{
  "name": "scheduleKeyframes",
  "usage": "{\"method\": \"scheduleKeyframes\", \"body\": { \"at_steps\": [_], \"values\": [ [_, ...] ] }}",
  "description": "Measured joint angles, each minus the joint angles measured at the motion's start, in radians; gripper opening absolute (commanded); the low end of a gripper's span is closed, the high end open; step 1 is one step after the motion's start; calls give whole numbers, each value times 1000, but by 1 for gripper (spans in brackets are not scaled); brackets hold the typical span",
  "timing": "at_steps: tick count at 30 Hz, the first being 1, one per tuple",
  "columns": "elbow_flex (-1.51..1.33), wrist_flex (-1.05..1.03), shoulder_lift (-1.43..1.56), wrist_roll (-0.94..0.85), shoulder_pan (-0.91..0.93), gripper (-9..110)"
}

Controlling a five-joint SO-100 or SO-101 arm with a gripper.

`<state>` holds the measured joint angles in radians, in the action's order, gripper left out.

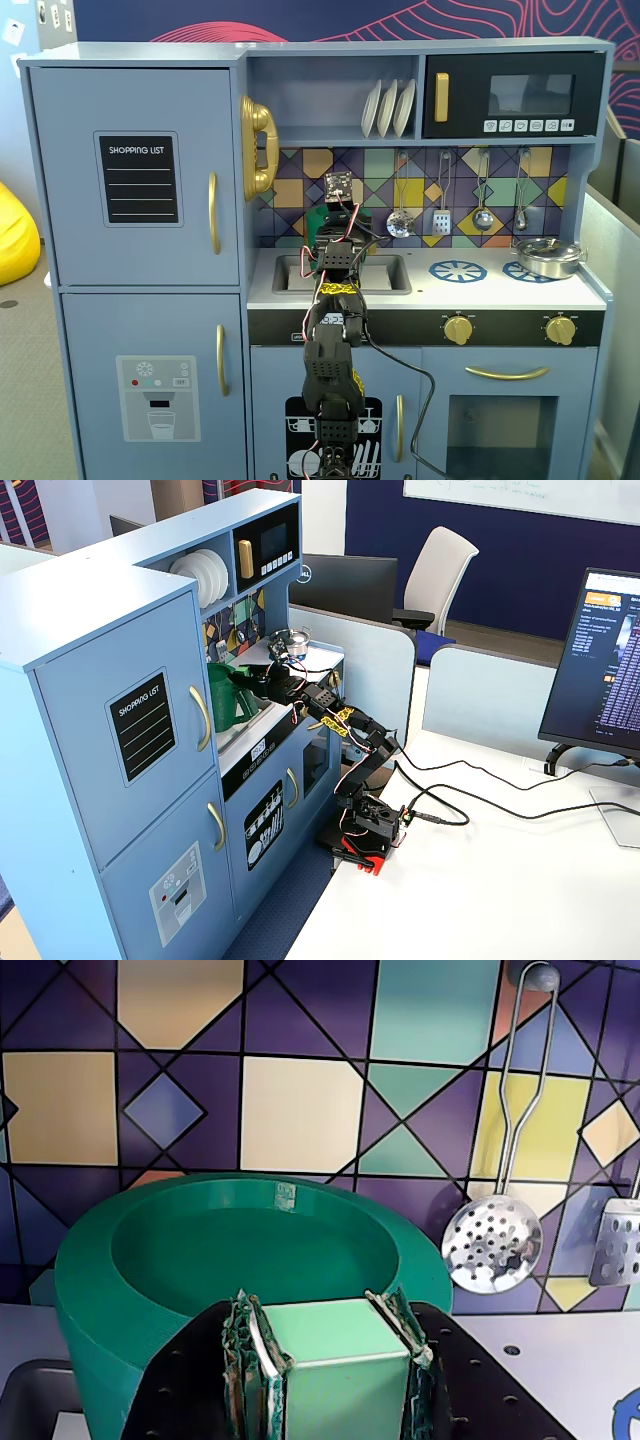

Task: Take off the lid from the green recipient and place it on the counter

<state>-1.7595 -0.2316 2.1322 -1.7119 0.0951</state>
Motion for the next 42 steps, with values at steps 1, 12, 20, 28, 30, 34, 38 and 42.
{"method": "scheduleKeyframes", "body": {
  "at_steps": [1,12,20,28,30,34,38,42],
  "values": [
    [0,0,0,0,-3,0],
    [-2,69,-2,-2,-17,0],
    [17,98,-2,-12,-18,0],
    [43,95,-2,-20,26,0],
    [55,78,-2,-21,66,0],
    [61,67,-2,-21,150,0],
    [63,67,-2,-12,247,0],
    [63,67,-2,-9,345,0]
  ]
}}
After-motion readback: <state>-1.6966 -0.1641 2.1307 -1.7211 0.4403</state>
